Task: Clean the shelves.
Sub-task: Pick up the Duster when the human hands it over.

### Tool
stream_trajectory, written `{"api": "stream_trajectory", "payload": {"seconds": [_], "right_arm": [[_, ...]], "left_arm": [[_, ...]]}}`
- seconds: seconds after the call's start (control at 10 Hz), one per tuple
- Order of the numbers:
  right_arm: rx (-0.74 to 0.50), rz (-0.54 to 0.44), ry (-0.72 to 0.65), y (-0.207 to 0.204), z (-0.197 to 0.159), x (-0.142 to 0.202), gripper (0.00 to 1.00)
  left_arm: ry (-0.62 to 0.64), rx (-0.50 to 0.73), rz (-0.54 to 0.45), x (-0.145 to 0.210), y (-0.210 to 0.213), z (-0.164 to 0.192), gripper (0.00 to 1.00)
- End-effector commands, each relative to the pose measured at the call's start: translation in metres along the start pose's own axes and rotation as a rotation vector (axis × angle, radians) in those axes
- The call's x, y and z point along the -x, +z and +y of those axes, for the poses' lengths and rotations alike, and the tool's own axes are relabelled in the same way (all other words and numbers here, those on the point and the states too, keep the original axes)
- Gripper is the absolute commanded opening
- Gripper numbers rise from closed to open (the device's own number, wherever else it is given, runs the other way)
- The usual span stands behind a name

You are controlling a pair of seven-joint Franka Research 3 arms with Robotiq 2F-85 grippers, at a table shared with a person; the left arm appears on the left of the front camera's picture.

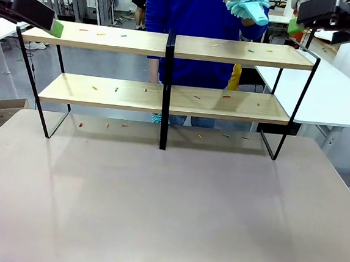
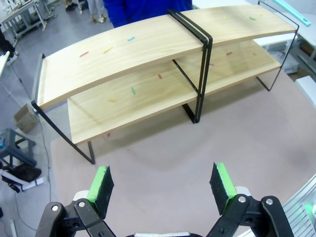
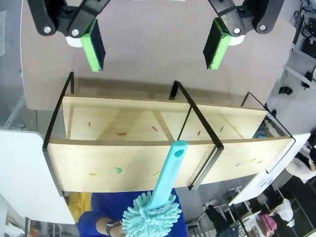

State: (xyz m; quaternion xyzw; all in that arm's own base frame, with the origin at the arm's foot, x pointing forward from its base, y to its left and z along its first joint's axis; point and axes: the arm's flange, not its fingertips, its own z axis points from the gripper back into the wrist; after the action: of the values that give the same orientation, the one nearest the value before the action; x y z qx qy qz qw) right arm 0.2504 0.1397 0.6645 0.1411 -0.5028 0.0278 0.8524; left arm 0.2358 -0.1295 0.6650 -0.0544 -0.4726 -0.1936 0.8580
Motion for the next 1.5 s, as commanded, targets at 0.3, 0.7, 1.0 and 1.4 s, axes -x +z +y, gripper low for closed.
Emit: {"api": "stream_trajectory", "payload": {"seconds": [0.3, 0.7, 1.0, 1.4], "right_arm": [[0.007, 0.015, 0.009, -0.005, 0.000, 0.002, 1.00], [-0.071, 0.313, -0.068, -0.036, -0.024, -0.036, 1.00], [-0.420, 0.714, -0.306, -0.067, -0.076, -0.121, 1.00], [-0.504, 0.562, -0.435, -0.113, -0.082, -0.106, 1.00]], "left_arm": [[0.009, -0.003, -0.001, 0.000, 0.000, 0.002, 1.00], [0.009, -0.003, -0.001, 0.000, 0.000, 0.002, 1.00], [0.009, -0.003, -0.001, 0.000, 0.000, 0.002, 1.00], [0.009, -0.003, -0.001, 0.000, 0.000, 0.002, 1.00]]}}
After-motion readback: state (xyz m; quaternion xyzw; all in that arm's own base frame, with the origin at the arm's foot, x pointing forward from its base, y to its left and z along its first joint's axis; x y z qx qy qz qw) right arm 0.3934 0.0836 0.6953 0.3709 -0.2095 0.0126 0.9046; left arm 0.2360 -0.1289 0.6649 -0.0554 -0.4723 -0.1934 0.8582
